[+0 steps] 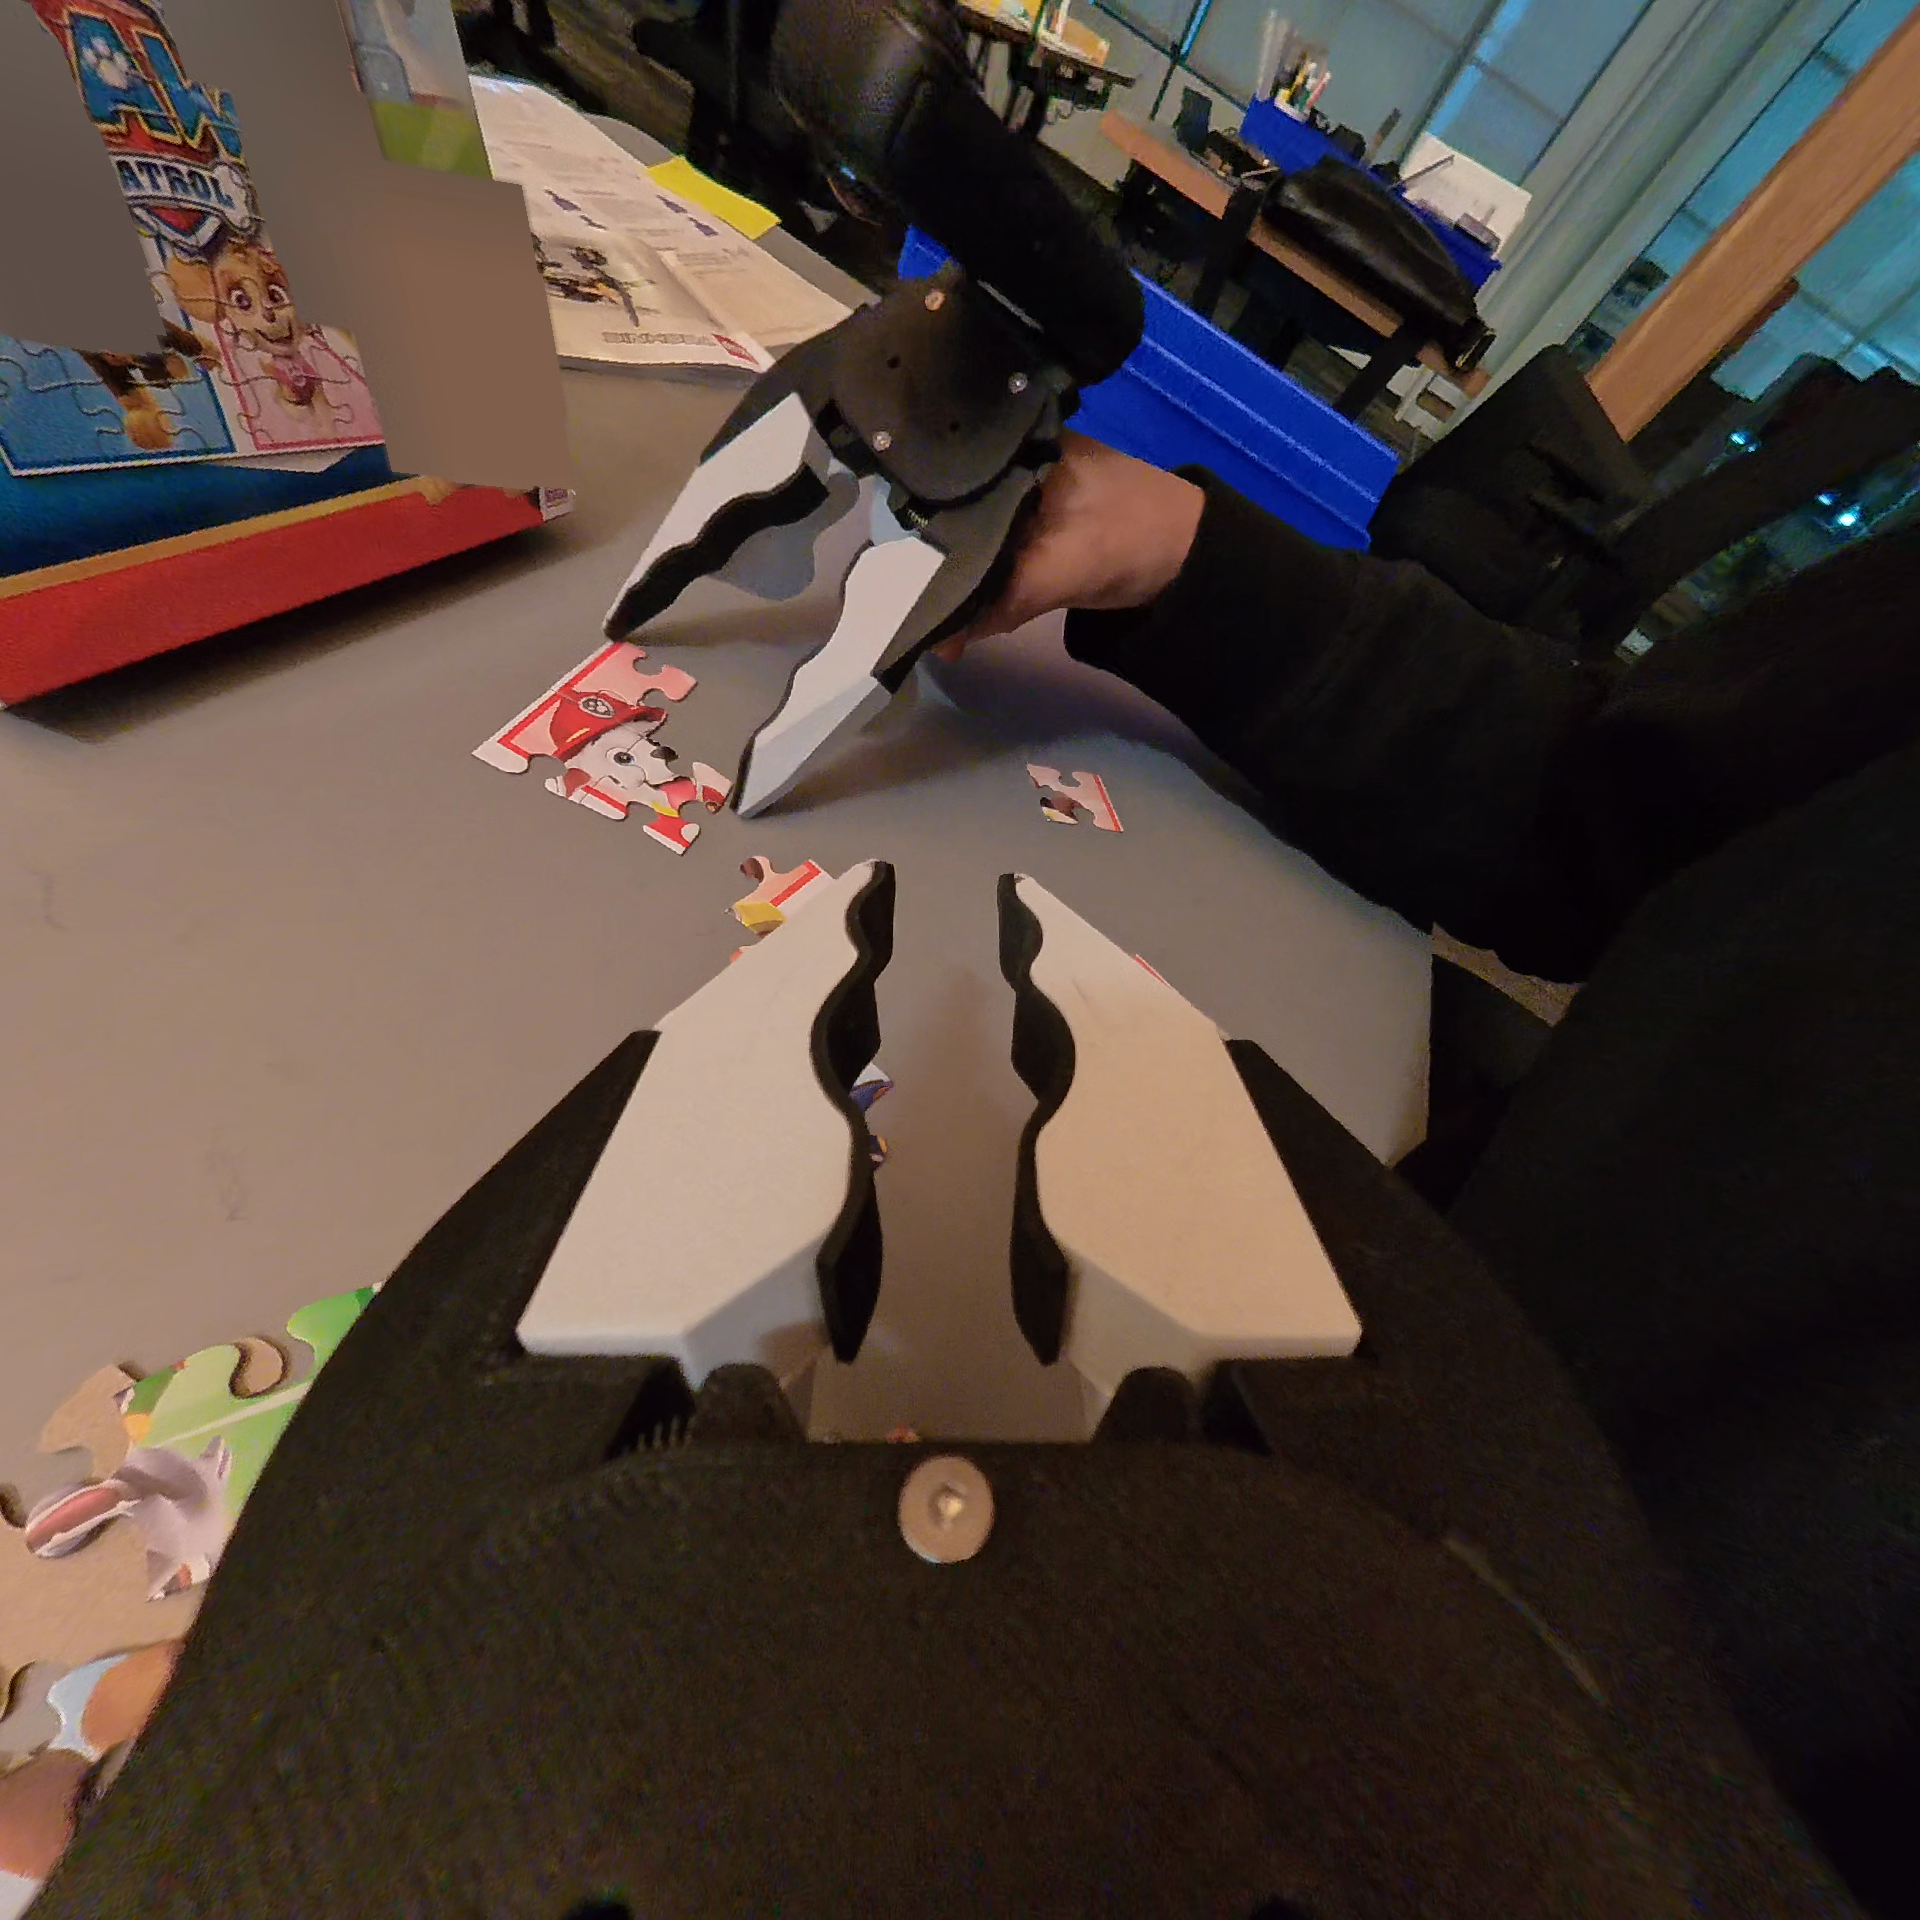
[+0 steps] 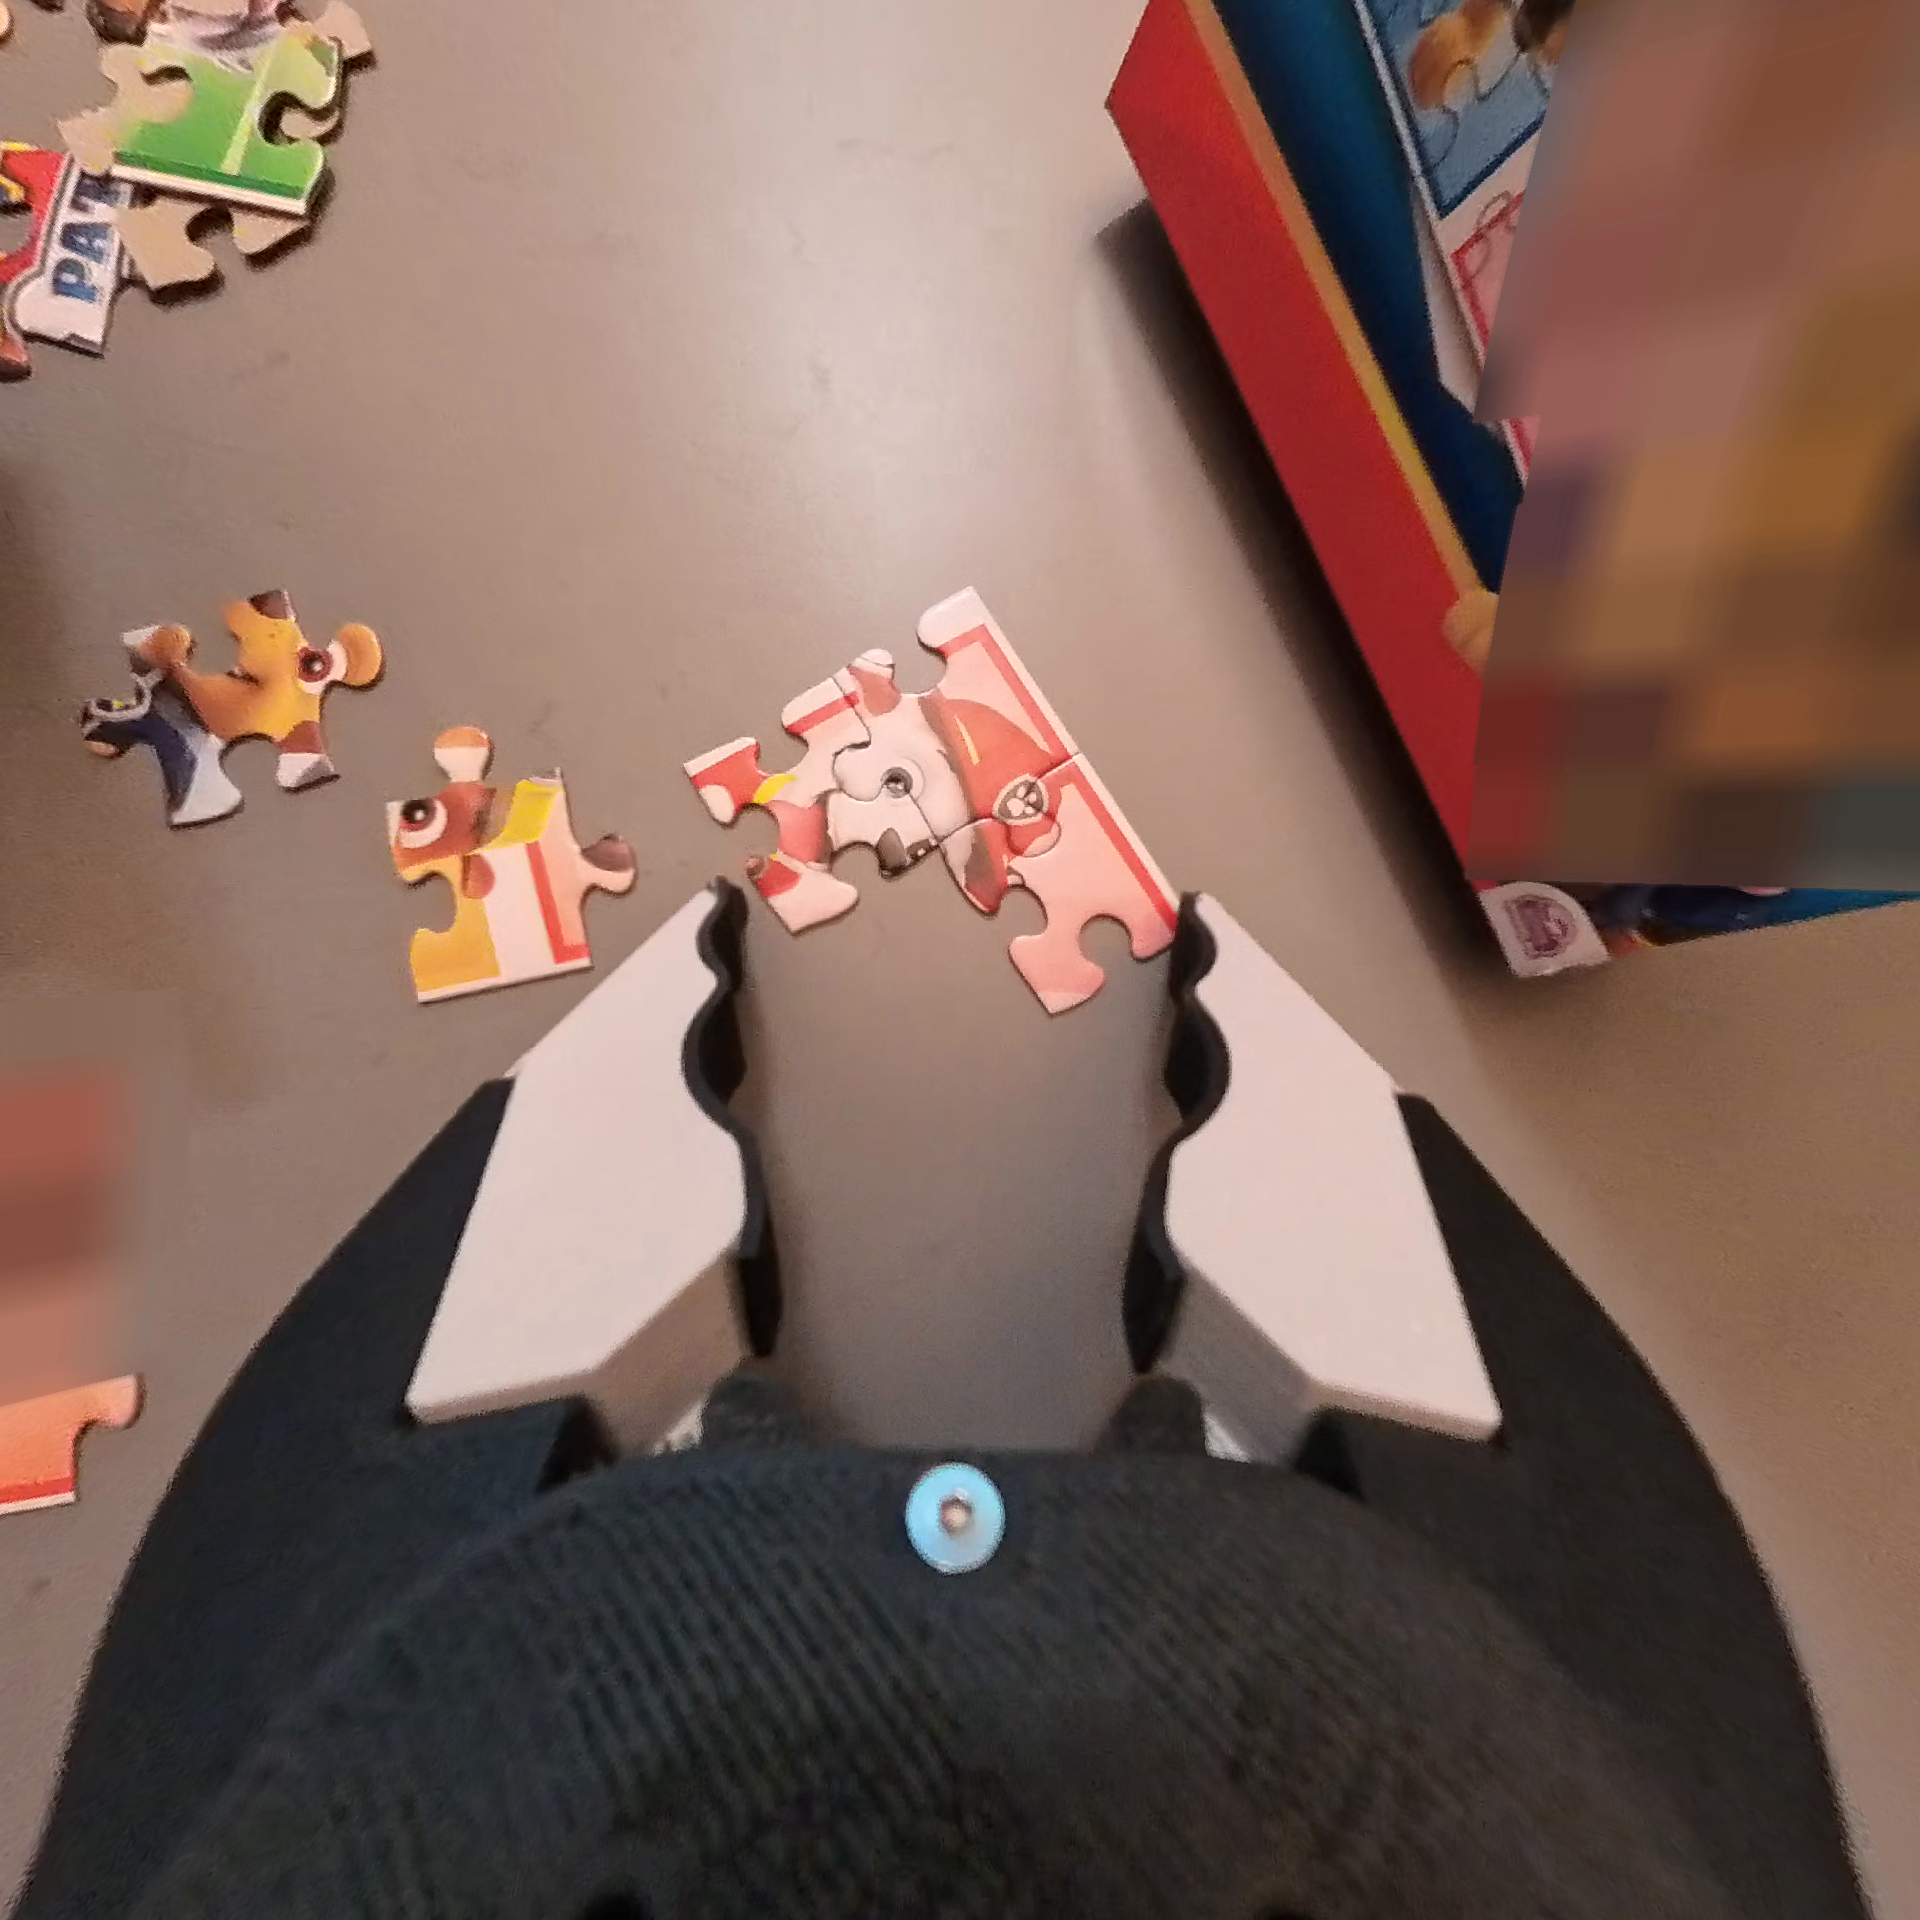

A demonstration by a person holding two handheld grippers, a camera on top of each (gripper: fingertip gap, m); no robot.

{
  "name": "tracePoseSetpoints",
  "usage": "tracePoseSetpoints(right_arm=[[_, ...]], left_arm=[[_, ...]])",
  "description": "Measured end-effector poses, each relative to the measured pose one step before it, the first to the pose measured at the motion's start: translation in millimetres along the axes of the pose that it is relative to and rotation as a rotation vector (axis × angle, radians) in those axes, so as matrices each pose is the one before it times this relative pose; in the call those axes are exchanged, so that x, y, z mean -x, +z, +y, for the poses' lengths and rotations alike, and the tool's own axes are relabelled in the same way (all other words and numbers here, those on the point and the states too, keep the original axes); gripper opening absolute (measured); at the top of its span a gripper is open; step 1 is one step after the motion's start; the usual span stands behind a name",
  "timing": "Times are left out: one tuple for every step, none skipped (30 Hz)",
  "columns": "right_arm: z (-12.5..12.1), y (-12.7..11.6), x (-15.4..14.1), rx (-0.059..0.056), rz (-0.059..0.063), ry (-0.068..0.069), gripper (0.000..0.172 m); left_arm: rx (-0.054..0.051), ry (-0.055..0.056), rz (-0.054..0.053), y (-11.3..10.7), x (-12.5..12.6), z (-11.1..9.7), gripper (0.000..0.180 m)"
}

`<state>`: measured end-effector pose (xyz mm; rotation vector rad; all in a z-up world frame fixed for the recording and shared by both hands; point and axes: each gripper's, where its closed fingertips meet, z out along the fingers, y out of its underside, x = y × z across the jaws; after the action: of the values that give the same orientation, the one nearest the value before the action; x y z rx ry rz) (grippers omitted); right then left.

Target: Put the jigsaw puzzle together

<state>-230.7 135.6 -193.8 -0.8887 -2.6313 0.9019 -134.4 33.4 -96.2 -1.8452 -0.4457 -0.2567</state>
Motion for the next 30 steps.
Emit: tracePoseSetpoints(right_arm=[[-0.56,0.59,-0.79,0.0003,0.0052,0.0078,0.082],[-0.50,0.39,-0.55,0.0000,0.0105,0.0131,0.081],[-0.52,0.38,0.30,-0.0003,0.0115,0.0128,0.081],[-0.45,0.14,0.75,-0.0016,0.0128,0.0152,0.079],[-0.47,0.36,0.52,-0.0029,0.0163,0.0209,0.079],[-0.47,0.17,0.62,-0.0042,0.0164,0.0203,0.079],[-0.26,0.15,0.69,-0.0037,0.0163,0.0202,0.079],[-0.27,0.17,0.16,-0.0037,0.0183,0.0238,0.079],[-0.35,0.22,0.28,-0.0040,0.0171,0.0200,0.079],[-0.27,-0.10,1.14,-0.0033,0.0101,0.0055,0.078],[-0.31,-0.53,1.53,-0.0047,0.0029,-0.0048,0.076],[-0.23,-0.23,1.56,-0.0052,-0.0028,-0.0059,0.073],[0.01,-0.08,0.41,-0.0040,-0.0020,-0.0026,0.071],[0.01,0.00,0.23,-0.0026,-0.0050,-0.0045,0.072],[0.10,-0.02,0.47,-0.0013,-0.0070,-0.0092,0.073],[-0.07,-0.03,0.12,0.0008,-0.0047,-0.0057,0.073],[0.07,0.09,-0.13,0.0028,-0.0031,-0.0041,0.073],[-0.20,0.03,0.11,0.0026,-0.0027,-0.0061,0.074],[-0.25,0.14,0.37,0.0014,-0.0042,-0.0063,0.073],[-0.24,0.14,-0.08,0.0015,-0.0027,-0.0056,0.073],[-0.02,0.11,-0.24,0.0018,-0.0032,-0.0048,0.073],[-0.10,0.04,-0.11,0.0017,-0.0041,-0.0066,0.074],[0.16,-0.29,-0.94,0.0020,-0.0008,-0.0107,0.074],[0.52,-0.78,-1.67,0.0036,0.0030,-0.0125,0.075],[0.75,-0.98,-2.02,0.0055,0.0033,-0.0109,0.076],[0.82,-0.76,-1.41,0.0054,-0.0003,-0.0085,0.076],[0.57,-0.39,-0.77,0.0035,-0.0024,-0.0056,0.076],[0.40,-0.29,-0.48,0.0027,-0.0011,-0.0019,0.076],[0.34,-0.27,-0.53,0.0023,0.0006,-0.0012,0.076],[0.49,-0.42,-0.65,0.0024,0.0032,-0.0031,0.075]], left_arm=[[-0.0013,0.0000,-0.0058,-1.25,0.15,0.37,0.017],[-0.0017,-0.0031,-0.0040,-1.25,0.51,0.42,0.017],[-0.0016,-0.0048,-0.0015,-1.30,0.46,0.37,0.017],[-0.0023,-0.0042,-0.0010,-1.26,0.67,0.05,0.017],[-0.0027,-0.0029,-0.0007,-1.02,0.50,-0.21,0.017],[-0.0020,-0.0020,0.0003,-0.68,0.53,-0.31,0.017],[-0.0015,-0.0007,0.0017,-0.31,0.07,-0.46,0.017],[-0.0014,0.0004,0.0026,0.02,-0.28,-0.55,0.017],[-0.0013,0.0017,0.0034,0.41,-0.74,-0.69,0.017],[-0.0002,0.0029,0.0038,0.66,-1.18,-0.55,0.017],[0.0012,0.0040,0.0031,0.61,-1.42,-0.29,0.017],[0.0023,0.0049,0.0023,0.64,-1.58,0.09,0.017],[0.0031,0.0052,0.0017,0.48,-1.64,0.30,0.017],[0.0036,0.0050,0.0006,0.22,-1.36,0.61,0.017],[0.0035,0.0039,-0.0015,-0.08,-0.82,0.78,0.017],[0.0017,0.0024,-0.0028,-0.45,-0.52,0.49,0.017],[-0.0014,0.0007,-0.0028,-0.82,-0.30,0.00,0.017],[-0.0039,-0.0012,-0.0019,-1.15,-0.42,-0.35,0.017],[-0.0052,-0.0019,-0.0012,-1.28,-0.39,-0.64,0.017],[-0.0050,-0.0013,-0.0017,-1.32,-0.39,-0.68,0.017],[-0.0036,0.0001,-0.0031,-1.30,-0.40,-0.63,0.017],[-0.0021,0.0015,-0.0040,-1.20,-0.26,-0.35,0.017],[-0.0010,0.0020,-0.0042,-1.13,-0.36,-0.29,0.017],[-0.0005,0.0020,-0.0036,-1.16,-0.44,-0.23,0.017],[-0.0003,0.0019,-0.0030,-0.95,-0.67,0.01,0.017],[-0.0004,0.0017,-0.0028,-0.82,-0.68,0.06,0.017],[-0.0001,0.0012,-0.0025,-0.77,-0.59,0.23,0.017],[0.0006,0.0001,-0.0025,-0.46,-0.48,0.35,0.017],[0.0013,-0.0006,-0.0025,-0.44,-0.36,0.57,0.017],[0.0014,-0.0006,-0.0029,-0.28,-0.29,0.42,0.017]])
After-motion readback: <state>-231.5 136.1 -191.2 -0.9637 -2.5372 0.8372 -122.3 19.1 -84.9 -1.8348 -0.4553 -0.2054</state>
